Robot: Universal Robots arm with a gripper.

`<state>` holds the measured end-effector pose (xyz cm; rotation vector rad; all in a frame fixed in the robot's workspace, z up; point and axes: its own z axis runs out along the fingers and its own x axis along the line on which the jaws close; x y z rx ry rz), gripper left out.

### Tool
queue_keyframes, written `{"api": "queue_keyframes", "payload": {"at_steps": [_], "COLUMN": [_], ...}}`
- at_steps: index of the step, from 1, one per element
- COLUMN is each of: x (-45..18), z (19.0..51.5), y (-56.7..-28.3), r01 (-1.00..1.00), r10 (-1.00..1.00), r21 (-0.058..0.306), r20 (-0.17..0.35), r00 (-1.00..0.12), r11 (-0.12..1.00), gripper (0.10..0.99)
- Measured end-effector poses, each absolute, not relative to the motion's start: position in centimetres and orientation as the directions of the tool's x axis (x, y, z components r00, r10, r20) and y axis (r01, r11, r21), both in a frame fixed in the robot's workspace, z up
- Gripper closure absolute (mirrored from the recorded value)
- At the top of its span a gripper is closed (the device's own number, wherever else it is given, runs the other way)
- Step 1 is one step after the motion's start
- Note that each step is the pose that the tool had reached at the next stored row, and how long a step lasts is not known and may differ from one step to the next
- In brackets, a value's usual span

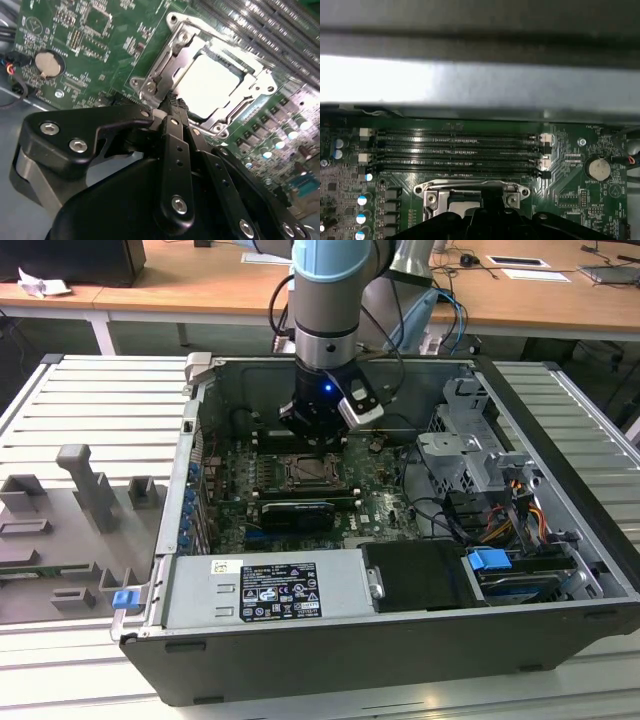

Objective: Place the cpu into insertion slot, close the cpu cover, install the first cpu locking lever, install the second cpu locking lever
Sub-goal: 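Install the second cpu locking lever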

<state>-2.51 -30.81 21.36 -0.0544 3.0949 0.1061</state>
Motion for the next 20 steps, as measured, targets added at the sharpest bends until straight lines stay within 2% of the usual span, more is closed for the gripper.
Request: {"api": "queue_keyframes", "payload": {"at_steps": [20], "x": [-2.5], "z": [22.1], "y": [-32.2], "r01": [-0.037], "r10": [-0.033], "r21": [0.068], "r20": [-0.046], "r00": [-0.998], "r11": [0.997], "gripper": [0.98]}}
